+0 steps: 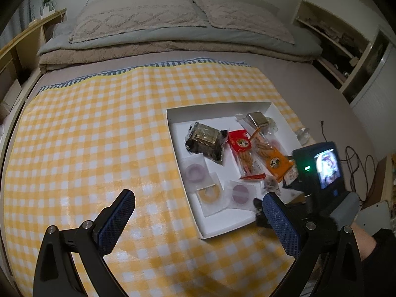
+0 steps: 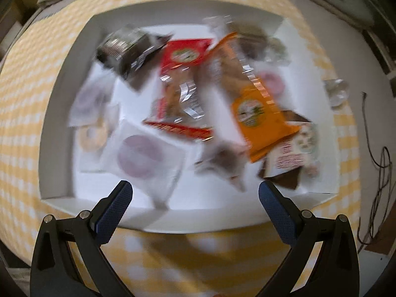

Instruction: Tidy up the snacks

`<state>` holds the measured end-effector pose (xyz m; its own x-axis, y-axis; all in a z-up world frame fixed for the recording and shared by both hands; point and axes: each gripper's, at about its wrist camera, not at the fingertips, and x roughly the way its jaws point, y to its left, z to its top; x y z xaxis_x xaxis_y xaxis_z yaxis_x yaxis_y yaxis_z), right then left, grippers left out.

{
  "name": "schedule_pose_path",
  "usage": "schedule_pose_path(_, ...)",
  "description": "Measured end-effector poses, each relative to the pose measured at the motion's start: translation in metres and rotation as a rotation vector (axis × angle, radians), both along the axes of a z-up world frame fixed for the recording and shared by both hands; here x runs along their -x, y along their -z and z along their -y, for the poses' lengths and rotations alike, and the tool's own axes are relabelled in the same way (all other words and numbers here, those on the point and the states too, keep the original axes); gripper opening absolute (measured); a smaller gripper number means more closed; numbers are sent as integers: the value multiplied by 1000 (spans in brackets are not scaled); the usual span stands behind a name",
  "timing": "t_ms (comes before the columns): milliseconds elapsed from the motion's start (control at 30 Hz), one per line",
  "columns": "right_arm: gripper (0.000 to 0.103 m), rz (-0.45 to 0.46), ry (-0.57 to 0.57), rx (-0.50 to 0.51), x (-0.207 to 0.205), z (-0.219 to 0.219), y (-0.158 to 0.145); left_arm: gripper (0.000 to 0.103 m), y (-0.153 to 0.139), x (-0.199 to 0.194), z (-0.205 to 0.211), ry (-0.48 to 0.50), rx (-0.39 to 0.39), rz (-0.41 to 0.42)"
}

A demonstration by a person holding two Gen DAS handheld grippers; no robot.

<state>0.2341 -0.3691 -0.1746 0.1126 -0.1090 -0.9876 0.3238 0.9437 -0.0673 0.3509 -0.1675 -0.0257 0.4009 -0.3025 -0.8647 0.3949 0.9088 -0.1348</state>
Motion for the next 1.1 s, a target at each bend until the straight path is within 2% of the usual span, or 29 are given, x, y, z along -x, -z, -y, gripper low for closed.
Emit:
schedule_pose_path(100, 103, 34, 3, -23, 6, 4, -16, 103, -1, -1, 1, 4, -3, 1)
schedule_pose_path(267, 103, 180, -4, -38, 28, 1, -74, 103, -10, 8, -1, 3, -14, 18)
schedule_pose_path(433, 103, 367, 9, -40, 51, -6, -143, 103, -41, 35, -18, -10, 13, 97)
schedule_pose_path(633, 103, 537, 27, -13, 90, -9, -196, 103, -65, 90, -42, -70, -1, 218)
schedule_pose_path(733, 103, 607, 18, 14, 110, -19, -213, 103, -71, 124, -52, -100, 14, 275)
schedule_pose_path(967, 103, 713, -2, 141, 152, -42, -230, 103, -72, 195, -75, -133, 46, 392)
schedule_pose_path(1100, 103, 741, -16, 171, 169, -52, -228, 103, -62, 224, -83, -134, 46, 405)
